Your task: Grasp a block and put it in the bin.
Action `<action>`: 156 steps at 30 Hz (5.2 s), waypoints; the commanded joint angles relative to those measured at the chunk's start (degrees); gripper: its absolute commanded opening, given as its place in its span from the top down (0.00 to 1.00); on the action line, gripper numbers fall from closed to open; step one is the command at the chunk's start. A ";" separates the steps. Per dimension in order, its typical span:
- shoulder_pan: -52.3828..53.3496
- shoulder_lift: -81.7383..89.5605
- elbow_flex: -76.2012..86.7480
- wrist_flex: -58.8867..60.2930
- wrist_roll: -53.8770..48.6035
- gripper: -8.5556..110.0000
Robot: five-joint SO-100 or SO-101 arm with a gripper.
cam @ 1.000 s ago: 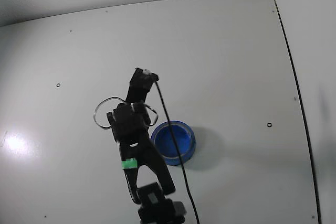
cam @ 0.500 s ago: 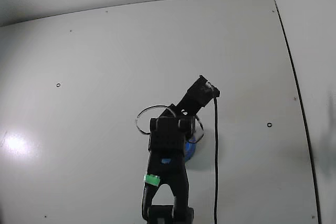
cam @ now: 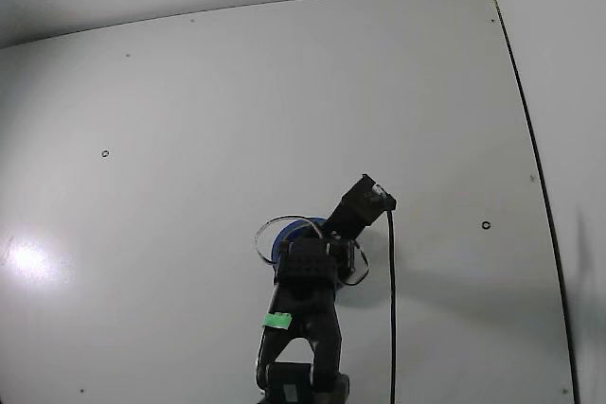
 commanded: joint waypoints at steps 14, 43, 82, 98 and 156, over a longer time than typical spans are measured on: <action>1.05 12.74 -0.18 -1.23 0.53 0.79; 0.26 70.58 30.15 13.27 40.17 0.91; -3.96 70.66 36.12 13.80 34.01 0.93; -3.96 70.66 36.12 13.80 34.01 0.93; -3.96 70.66 36.12 13.80 34.01 0.93</action>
